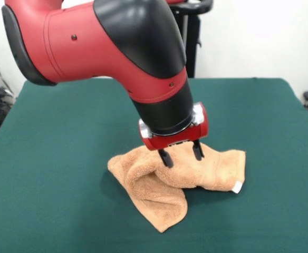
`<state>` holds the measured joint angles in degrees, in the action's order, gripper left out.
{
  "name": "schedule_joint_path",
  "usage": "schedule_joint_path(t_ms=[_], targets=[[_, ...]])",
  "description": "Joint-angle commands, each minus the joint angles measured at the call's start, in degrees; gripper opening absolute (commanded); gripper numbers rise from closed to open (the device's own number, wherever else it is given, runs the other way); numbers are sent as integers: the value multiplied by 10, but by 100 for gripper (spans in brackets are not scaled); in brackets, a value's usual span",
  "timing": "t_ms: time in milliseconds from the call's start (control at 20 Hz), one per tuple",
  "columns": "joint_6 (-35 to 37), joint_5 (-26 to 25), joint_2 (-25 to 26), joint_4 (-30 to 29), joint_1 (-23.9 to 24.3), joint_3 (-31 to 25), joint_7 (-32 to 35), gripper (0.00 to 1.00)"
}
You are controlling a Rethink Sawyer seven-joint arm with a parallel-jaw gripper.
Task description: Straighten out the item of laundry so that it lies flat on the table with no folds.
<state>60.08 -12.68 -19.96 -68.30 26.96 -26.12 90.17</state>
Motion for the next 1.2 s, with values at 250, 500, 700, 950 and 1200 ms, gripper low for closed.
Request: schedule_joint_path(t_ms=[250,500,700,950,1200], targets=[[64,-4,-18,-10,-20,-54,-96,100],[73,-4,-15,5,-26,-53,-92,100],[78,-5,-5,13,-22,-56,-104,100],[89,-9,3,27,-20,-59,-119,100],[78,-16,40,52,-19,-67,-146,100]])
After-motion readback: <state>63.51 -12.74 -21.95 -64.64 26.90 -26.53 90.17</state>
